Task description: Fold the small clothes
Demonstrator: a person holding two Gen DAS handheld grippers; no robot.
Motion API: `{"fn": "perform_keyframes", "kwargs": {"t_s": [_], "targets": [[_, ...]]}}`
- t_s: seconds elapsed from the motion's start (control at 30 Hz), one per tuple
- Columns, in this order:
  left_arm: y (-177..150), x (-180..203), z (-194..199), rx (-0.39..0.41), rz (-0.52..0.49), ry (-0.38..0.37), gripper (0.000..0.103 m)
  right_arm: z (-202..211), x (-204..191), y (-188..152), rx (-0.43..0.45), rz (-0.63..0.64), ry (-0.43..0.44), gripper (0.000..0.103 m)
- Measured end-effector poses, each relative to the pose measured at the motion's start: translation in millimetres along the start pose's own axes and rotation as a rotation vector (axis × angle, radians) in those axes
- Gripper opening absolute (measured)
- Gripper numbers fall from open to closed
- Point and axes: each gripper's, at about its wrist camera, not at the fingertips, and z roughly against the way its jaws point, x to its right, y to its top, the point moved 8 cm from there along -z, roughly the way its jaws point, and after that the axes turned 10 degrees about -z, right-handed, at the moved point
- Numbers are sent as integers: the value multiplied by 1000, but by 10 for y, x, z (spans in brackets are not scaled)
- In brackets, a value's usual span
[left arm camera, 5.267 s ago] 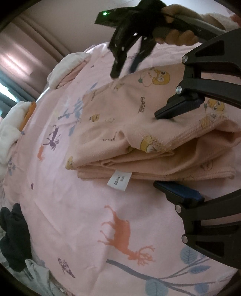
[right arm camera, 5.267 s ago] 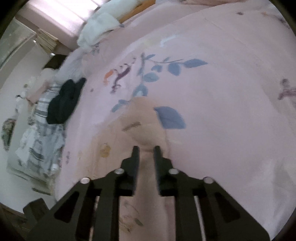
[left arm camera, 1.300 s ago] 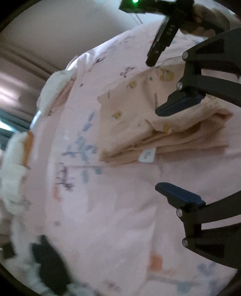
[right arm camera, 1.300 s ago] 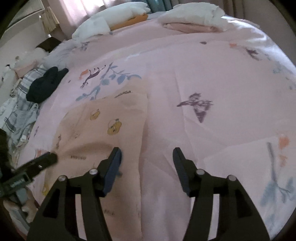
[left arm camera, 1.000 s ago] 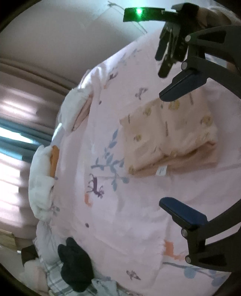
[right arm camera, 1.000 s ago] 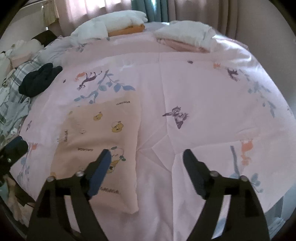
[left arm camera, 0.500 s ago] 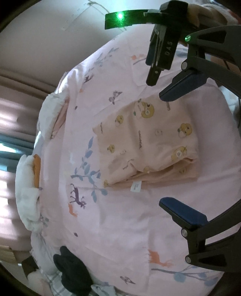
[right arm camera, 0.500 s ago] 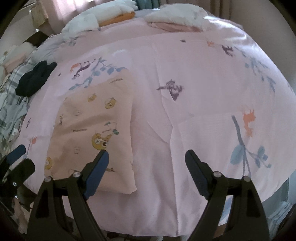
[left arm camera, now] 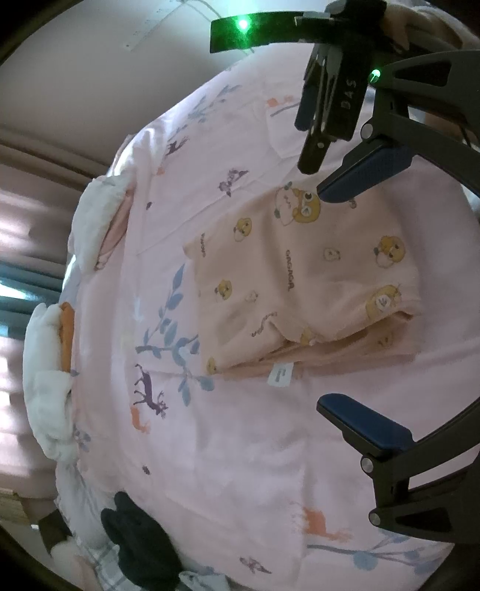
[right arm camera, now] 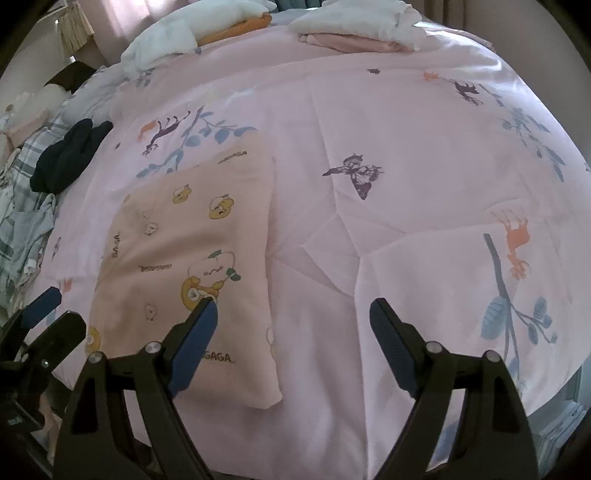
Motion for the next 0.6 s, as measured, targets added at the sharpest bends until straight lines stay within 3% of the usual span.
{"fn": "perform_keyframes", "kwargs": {"t_s": [0.33, 0.53, 0.6], "targets": [[14, 9, -35, 7, 4, 20, 102, -81, 25, -36, -27, 4, -8, 85], [39, -67, 20, 76, 2, 131, 102, -117, 43, -39, -40, 2, -6, 85], [44, -61, 6, 66, -13, 127, 102, -127, 44, -44, -41, 6, -12, 85]]}}
